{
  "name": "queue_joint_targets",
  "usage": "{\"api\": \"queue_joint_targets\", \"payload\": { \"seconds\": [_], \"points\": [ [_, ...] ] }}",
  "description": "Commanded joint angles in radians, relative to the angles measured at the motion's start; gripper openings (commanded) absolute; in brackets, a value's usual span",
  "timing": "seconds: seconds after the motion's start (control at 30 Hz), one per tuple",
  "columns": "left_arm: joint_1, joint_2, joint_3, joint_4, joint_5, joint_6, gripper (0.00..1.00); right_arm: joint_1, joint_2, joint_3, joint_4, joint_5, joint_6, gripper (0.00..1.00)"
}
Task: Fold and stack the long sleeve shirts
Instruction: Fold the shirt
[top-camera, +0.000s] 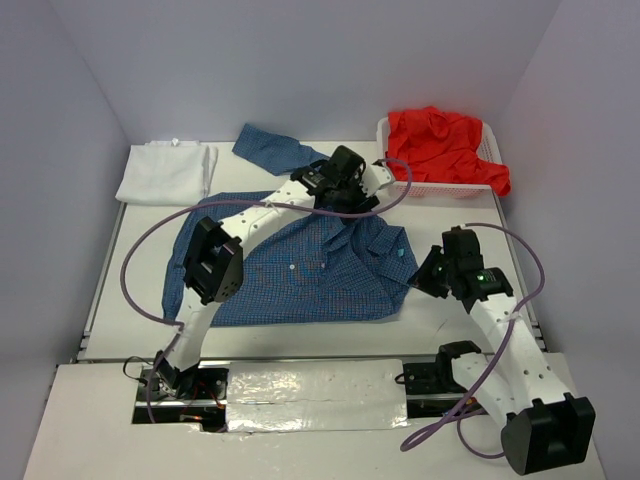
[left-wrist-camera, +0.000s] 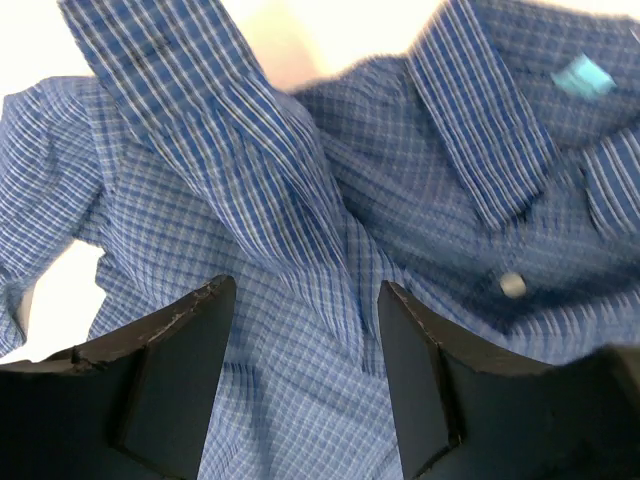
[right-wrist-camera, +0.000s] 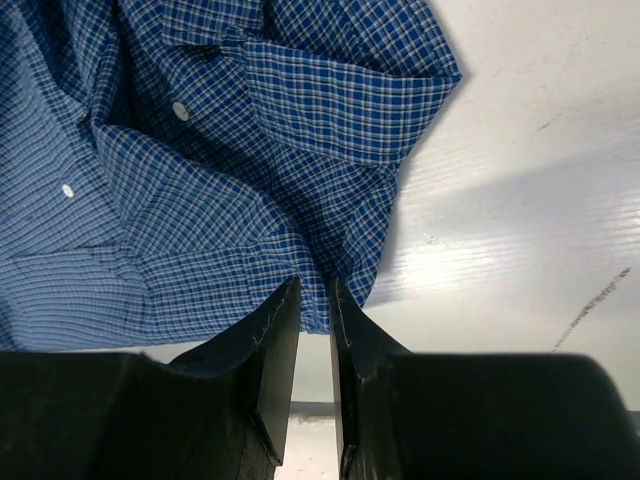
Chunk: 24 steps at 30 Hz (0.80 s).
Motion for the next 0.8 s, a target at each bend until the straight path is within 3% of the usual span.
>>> {"api": "queue_joint_targets", "payload": {
  "seconds": [0.0, 0.33, 0.57, 0.7, 0.77],
  "points": [
    [0.022, 0.028, 0.057, 0.147, -0.050, -0.078, 0.72, -0.009, 0.007, 0.019, 0.007, 0.034, -0.037, 0.26],
    [0.004, 0.139, 0.077, 0.189, 0.059, -0.144, 0.76, -0.006, 0.007, 0.036, -0.011, 0.074, -0.057, 0.27],
    [-0.019, 0.167, 0.079, 0.210, 0.012, -0.150, 0.79, -0.006, 0.025, -0.024, 0.048, 0.035, -0.030, 0.28],
    [-0.019, 0.205, 0.089, 0.232, -0.096, -0.152, 0.58, -0.009, 0.024, -0.033, 0.053, 0.040, -0.027, 0.28],
    [-0.022, 0.222, 0.083, 0.252, -0.198, -0.137, 0.26, -0.009, 0.021, -0.032, 0.047, 0.051, -0.030, 0.28]
  ]
}}
